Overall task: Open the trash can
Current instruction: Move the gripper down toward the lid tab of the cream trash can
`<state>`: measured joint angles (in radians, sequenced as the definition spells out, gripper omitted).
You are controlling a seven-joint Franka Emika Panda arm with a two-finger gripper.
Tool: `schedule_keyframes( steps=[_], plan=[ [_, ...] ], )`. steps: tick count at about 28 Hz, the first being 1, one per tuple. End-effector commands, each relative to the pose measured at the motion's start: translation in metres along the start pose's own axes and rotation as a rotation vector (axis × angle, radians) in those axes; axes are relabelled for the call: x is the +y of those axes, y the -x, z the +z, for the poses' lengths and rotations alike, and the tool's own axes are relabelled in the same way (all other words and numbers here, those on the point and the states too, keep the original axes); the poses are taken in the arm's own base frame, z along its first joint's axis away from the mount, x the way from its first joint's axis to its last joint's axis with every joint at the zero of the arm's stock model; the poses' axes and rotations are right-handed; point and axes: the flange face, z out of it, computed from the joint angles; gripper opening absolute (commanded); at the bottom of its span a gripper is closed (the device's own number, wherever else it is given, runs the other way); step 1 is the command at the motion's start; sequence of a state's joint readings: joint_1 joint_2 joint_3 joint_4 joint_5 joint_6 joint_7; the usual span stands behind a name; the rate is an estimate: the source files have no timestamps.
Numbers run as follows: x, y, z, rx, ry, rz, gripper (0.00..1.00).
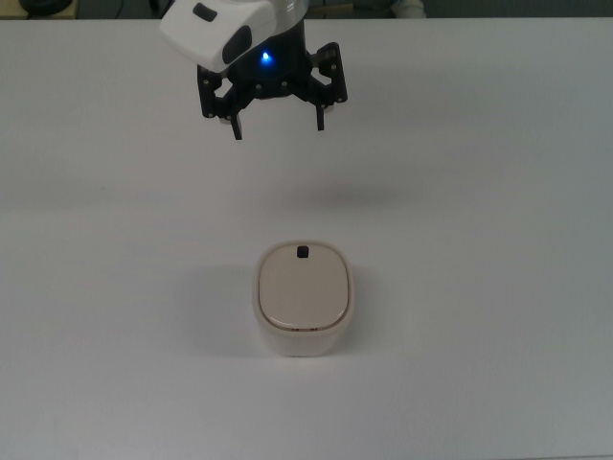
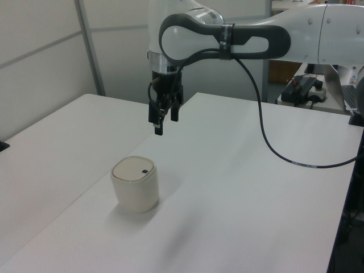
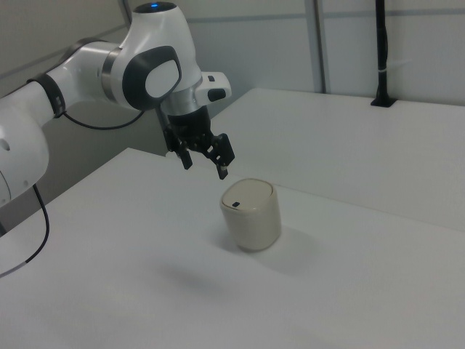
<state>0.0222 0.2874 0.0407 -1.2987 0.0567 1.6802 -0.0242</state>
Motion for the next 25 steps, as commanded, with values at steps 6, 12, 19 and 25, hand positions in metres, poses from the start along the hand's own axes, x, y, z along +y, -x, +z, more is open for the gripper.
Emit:
schedule_keyframes(
  steps=[6, 12, 19, 25],
  plan=[
    [0.005, -0.007, -0.003, 0.074, 0.04, 0.021, 1.0],
    [0.004, -0.021, 0.016, 0.117, 0.066, 0.102, 1.0],
    [-0.008, -0.034, 0.045, 0.119, 0.082, 0.082, 0.76],
    [-0.016, -0.037, 0.053, 0.12, 0.08, 0.072, 0.24]
  ],
)
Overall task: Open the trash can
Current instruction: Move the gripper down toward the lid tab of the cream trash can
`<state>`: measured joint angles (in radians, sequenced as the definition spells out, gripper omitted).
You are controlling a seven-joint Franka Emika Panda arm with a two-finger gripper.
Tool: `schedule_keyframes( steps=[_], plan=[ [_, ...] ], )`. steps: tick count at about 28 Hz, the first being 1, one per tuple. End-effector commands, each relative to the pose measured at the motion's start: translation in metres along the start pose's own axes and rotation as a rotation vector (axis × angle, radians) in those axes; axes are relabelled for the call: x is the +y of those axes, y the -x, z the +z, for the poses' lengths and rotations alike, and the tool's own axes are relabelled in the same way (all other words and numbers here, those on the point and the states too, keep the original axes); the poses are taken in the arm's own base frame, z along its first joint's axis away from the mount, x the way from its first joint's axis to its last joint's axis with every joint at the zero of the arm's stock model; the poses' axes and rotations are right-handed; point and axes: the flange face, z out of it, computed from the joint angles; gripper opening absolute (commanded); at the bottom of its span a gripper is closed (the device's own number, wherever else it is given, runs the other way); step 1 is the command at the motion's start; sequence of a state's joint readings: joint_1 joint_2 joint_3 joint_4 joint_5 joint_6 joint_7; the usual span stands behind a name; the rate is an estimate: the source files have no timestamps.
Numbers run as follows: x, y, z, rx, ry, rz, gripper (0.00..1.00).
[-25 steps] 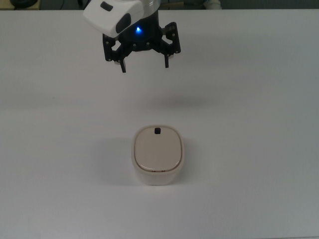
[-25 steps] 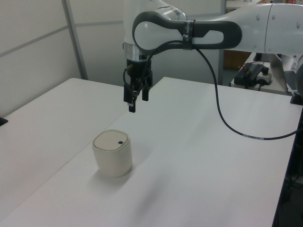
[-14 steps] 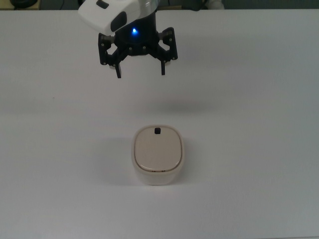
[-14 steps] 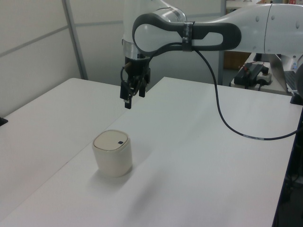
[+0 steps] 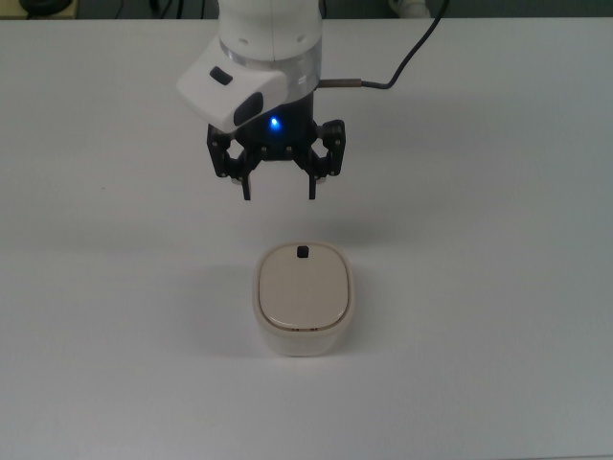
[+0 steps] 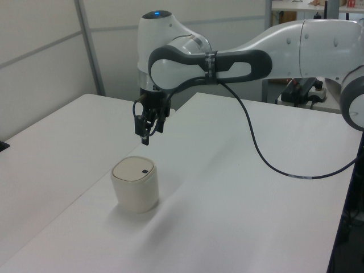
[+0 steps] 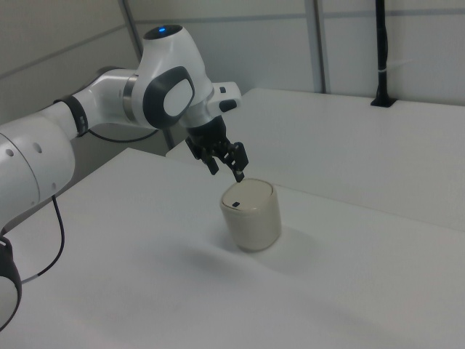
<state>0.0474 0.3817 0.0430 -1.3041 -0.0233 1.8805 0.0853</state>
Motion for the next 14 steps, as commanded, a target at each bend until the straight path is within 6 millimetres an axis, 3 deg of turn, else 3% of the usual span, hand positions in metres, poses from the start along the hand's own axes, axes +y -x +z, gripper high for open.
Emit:
schedule_keyframes(
  steps=[1, 3, 14],
  plan=[
    [-0.012, 0.0, 0.006, 0.014, 0.013, 0.002, 0.17],
    [-0.015, 0.0, 0.011, 0.007, 0.015, 0.01, 0.01],
    [-0.029, -0.007, 0.04, 0.017, 0.047, 0.01, 0.0]
  ],
)
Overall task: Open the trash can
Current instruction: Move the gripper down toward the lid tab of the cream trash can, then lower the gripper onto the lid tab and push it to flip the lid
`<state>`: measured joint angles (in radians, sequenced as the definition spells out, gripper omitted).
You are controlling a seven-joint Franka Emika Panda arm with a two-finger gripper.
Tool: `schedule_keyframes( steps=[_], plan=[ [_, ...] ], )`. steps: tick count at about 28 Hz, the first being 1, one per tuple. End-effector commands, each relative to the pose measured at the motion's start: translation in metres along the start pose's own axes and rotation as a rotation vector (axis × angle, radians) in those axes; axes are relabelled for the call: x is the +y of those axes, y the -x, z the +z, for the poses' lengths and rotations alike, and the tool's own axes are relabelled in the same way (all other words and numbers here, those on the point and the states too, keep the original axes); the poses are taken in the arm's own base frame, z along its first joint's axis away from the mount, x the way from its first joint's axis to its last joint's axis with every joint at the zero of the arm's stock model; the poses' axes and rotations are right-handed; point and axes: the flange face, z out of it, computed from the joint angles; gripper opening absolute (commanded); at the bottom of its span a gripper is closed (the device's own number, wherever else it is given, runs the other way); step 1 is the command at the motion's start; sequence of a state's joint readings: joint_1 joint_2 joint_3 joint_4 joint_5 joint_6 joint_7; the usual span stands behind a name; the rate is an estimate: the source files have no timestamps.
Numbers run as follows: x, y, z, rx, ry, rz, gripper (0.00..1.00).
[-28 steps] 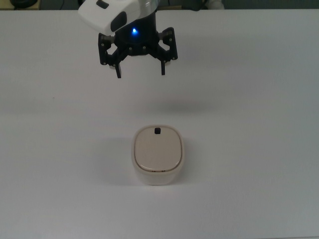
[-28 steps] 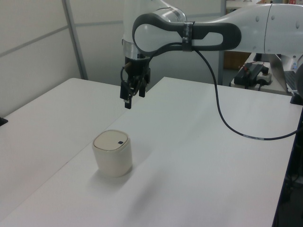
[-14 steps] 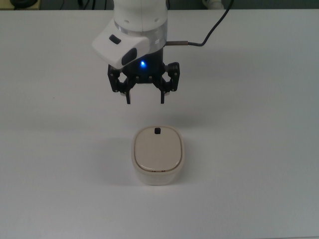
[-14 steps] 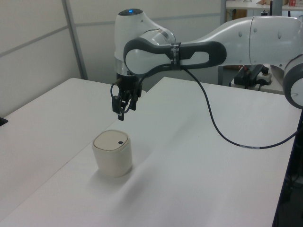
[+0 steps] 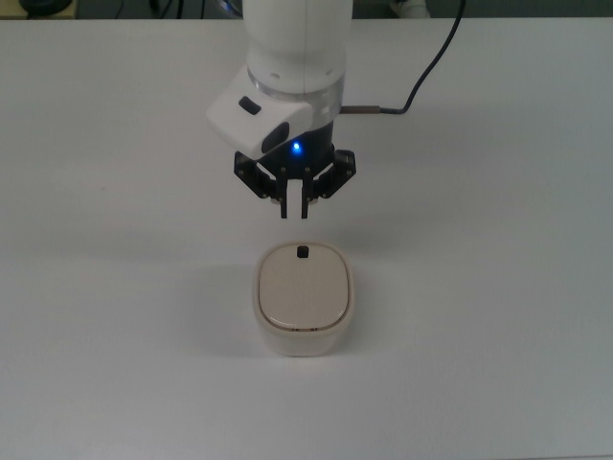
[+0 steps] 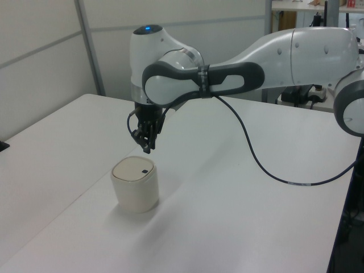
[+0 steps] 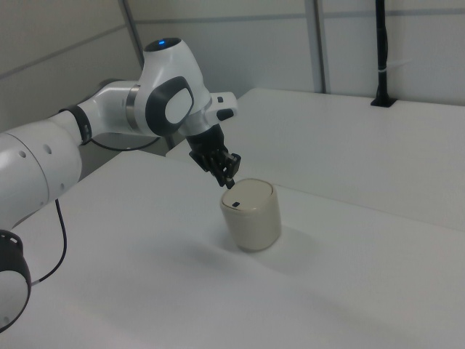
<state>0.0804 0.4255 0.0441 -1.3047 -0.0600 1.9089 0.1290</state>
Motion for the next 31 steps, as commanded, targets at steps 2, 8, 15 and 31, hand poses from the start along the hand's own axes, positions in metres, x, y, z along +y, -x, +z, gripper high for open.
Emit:
schedule_keyframes(
  steps=[2, 8, 15, 31],
  plan=[
    [-0.009, -0.004, 0.018, 0.021, 0.026, 0.013, 0.0],
    [-0.009, -0.006, 0.028, 0.023, 0.036, 0.008, 0.0],
    [-0.01, -0.008, 0.05, 0.004, 0.045, 0.002, 0.0],
    [-0.023, -0.012, 0.086, 0.01, 0.081, -0.01, 0.0]
  ],
)
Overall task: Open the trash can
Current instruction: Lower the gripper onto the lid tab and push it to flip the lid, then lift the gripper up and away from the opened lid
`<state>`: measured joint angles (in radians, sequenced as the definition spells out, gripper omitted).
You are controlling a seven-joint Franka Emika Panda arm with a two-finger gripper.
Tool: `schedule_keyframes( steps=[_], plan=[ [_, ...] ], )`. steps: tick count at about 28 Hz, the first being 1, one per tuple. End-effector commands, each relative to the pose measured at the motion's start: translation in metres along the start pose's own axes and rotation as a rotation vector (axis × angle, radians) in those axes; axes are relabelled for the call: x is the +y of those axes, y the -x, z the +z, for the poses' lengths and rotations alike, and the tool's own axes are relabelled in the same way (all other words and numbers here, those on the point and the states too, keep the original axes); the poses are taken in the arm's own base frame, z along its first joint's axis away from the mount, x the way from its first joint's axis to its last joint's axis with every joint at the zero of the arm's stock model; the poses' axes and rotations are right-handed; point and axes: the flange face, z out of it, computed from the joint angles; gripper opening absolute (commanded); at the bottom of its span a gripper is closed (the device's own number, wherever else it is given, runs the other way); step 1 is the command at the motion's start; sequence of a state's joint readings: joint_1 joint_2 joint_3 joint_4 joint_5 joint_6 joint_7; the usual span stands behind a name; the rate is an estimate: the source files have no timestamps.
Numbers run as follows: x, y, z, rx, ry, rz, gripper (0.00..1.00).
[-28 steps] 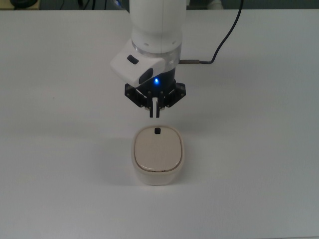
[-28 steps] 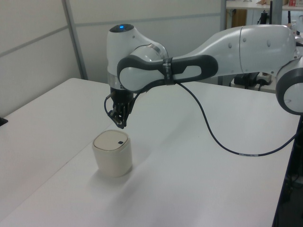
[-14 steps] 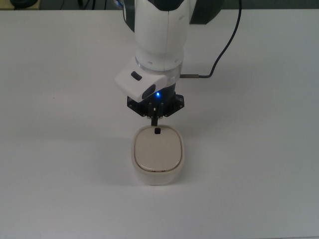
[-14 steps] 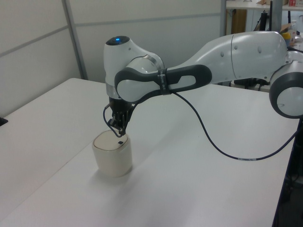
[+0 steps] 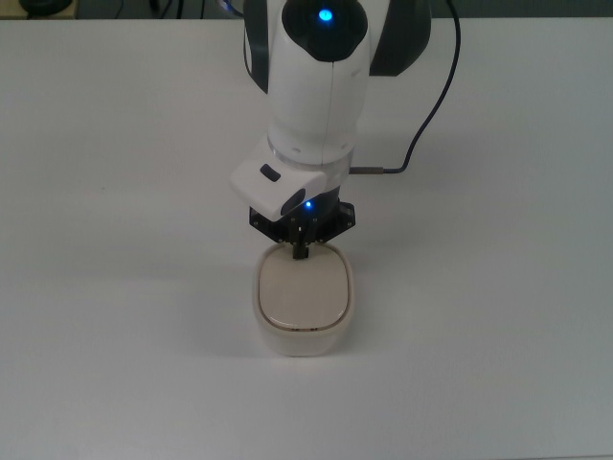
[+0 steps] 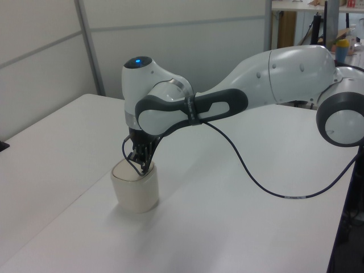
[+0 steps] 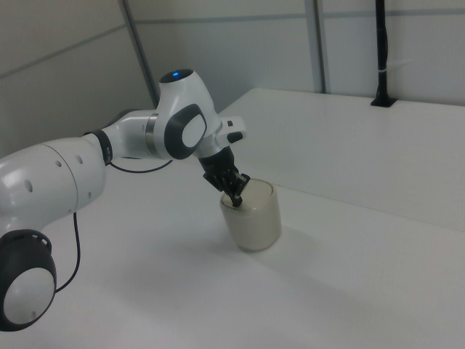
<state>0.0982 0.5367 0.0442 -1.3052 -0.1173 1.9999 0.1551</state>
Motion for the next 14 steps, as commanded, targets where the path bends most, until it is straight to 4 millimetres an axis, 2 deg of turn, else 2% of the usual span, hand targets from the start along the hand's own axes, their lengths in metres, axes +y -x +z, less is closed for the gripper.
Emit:
schedule_keyframes(
  steps=[1, 9, 12, 14],
  plan=[
    [-0.012, -0.002, 0.016, 0.02, 0.038, 0.008, 0.0],
    [-0.015, -0.002, 0.028, 0.016, 0.037, 0.007, 0.0],
    [-0.017, -0.003, 0.022, 0.022, 0.036, 0.013, 0.0],
    [-0.016, -0.004, 0.011, 0.037, 0.033, 0.02, 0.0]
  ],
)
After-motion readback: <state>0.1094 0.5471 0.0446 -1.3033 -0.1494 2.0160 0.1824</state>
